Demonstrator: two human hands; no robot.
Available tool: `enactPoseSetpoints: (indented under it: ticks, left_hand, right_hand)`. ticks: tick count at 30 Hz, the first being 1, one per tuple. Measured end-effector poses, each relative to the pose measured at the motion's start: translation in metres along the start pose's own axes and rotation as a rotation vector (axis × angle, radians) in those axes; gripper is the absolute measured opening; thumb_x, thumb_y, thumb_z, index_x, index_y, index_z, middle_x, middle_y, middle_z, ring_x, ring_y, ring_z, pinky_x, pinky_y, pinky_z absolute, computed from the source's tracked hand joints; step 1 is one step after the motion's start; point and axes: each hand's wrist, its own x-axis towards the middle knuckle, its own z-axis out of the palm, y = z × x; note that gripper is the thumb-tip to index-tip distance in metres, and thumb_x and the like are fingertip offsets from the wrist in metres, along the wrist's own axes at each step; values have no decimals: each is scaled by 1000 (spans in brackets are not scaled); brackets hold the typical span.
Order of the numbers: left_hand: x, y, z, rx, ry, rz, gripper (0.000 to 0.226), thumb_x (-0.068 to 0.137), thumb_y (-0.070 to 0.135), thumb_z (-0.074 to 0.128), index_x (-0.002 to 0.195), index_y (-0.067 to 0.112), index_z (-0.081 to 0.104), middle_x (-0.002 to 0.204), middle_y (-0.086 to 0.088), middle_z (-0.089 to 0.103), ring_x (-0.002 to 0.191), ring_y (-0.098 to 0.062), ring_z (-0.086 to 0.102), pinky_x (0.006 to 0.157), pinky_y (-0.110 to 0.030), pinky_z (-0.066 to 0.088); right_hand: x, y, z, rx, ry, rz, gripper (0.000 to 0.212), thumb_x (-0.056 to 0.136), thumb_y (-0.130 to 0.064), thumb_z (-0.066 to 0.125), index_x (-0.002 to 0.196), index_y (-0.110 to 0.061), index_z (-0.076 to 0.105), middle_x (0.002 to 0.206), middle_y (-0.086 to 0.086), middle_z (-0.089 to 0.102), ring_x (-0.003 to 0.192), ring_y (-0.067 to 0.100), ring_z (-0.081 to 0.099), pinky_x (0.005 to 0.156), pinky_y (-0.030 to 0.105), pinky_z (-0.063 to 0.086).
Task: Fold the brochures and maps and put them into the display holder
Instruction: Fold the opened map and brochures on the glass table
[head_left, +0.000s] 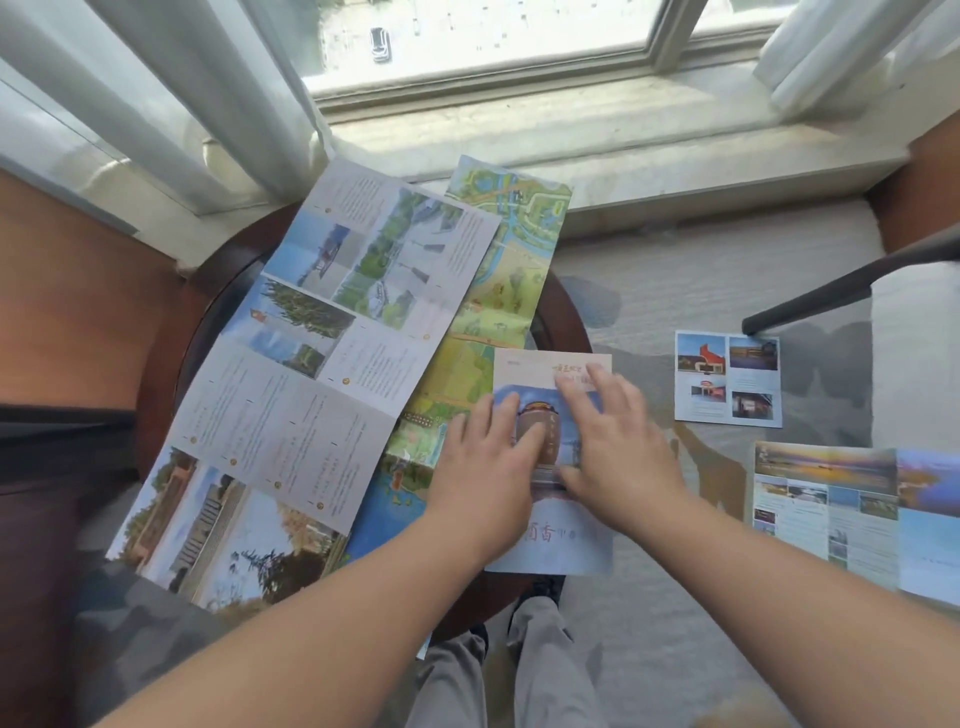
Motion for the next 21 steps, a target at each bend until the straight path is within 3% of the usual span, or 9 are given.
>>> enactPoseSetpoints:
  ticks: [3, 7, 10, 15, 21]
  left_hand:
    - [1, -3, 10, 52, -56, 2, 74, 93, 32, 53, 153, 26, 9, 164, -9, 1, 149, -33, -2, 119, -51, 9]
    - [2, -10, 10, 55, -63, -3, 76, 95, 33, 52, 155, 26, 6, 164, -7, -2, 150, -32, -5, 120, -54, 9]
    - [3, -15, 1, 14, -50, 3, 72, 94, 32, 52, 154, 25, 13, 163, -8, 7, 150, -32, 2, 120, -51, 13]
    - [-4, -32, -22, -95, 139, -31, 55, 86, 26, 57, 140, 21, 45, 150, -9, 39, 142, -31, 27, 110, -44, 29]
    - [-17, -86, -35, -77, 152, -321, 61, 88, 28, 53, 145, 23, 32, 156, -7, 25, 145, -29, 14, 113, -45, 21]
  right_hand:
    - [4, -3, 14, -78, -109, -95, 104, 79, -47, 71, 153, -39, -3, 161, -3, -14, 148, 29, -11, 118, 46, 16]
    - [10, -8, 21, -101, -76, -98, 107, 78, -49, 73, 152, -38, -3, 162, -2, -12, 147, 31, -10, 118, 46, 13]
    - [12, -14, 20, -105, -68, -100, 106, 78, -50, 72, 152, -38, -3, 162, -1, -12, 147, 32, -10, 118, 46, 14]
    - [12, -24, 13, -125, -90, -84, 106, 79, -51, 71, 153, -36, -3, 162, 0, -13, 148, 33, -9, 118, 46, 13]
    - [8, -39, -5, -128, -40, -98, 91, 85, -54, 63, 153, -32, 6, 162, 2, -4, 149, 31, -3, 120, 47, 13]
